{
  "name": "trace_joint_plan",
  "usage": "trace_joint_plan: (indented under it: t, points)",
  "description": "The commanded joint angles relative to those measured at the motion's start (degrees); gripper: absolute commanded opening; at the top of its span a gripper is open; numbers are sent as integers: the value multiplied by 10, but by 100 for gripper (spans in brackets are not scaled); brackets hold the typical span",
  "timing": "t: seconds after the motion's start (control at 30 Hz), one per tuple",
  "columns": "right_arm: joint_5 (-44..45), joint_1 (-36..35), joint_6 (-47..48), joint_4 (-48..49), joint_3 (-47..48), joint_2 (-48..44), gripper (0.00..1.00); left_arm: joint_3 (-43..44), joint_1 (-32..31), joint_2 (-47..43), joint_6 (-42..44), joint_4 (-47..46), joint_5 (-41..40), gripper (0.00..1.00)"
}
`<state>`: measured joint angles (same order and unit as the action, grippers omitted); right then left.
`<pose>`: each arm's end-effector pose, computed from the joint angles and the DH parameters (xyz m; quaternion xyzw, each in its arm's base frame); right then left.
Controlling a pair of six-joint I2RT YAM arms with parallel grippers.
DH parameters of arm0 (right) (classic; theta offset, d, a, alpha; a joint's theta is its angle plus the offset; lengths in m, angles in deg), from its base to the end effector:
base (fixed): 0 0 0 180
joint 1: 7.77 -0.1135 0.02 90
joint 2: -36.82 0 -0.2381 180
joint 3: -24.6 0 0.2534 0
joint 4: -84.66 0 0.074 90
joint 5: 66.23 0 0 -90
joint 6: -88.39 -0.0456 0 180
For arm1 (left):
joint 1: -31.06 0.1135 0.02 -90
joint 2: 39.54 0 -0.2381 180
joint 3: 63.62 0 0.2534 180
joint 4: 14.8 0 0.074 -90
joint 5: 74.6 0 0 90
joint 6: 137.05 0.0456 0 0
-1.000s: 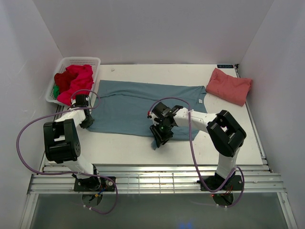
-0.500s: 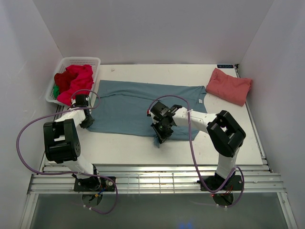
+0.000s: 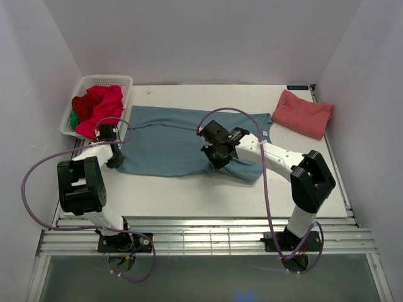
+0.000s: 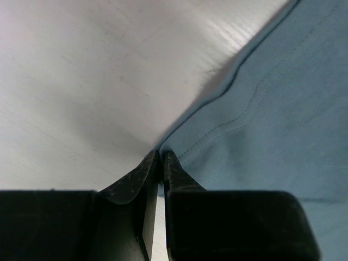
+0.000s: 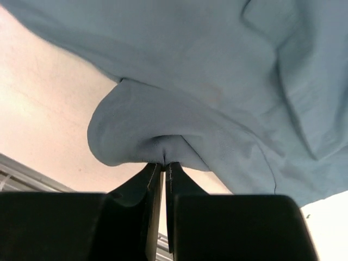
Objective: Fold and stack the t-shirts
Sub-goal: Grap the side of the flattened tshirt closest away from the robot with both arms, then fold the other side of the tshirt into a rectangle
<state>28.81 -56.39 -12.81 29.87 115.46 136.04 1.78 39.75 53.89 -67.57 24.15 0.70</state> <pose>0.2428 0.2696 0.2051 -0.3020 0.9237 0.0786 0.2224 0.2989 0.0574 0.1234 -0.2698 0.9340 0.1043 0.2098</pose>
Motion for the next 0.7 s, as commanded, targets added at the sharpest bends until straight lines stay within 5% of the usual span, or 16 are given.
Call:
trace_joint_plan:
  t: [0.0,0.23,0.67]
  points:
    - [44,21,25,-13,64,29,8,-1,-14,-5,-1,8,77,20]
    - [55,61,93,-20,170,148,8,95,-25,-17,-27,14,143,20]
    - [68,131,163,-54,315,231,8,318,-27,98,-26,74,113,19]
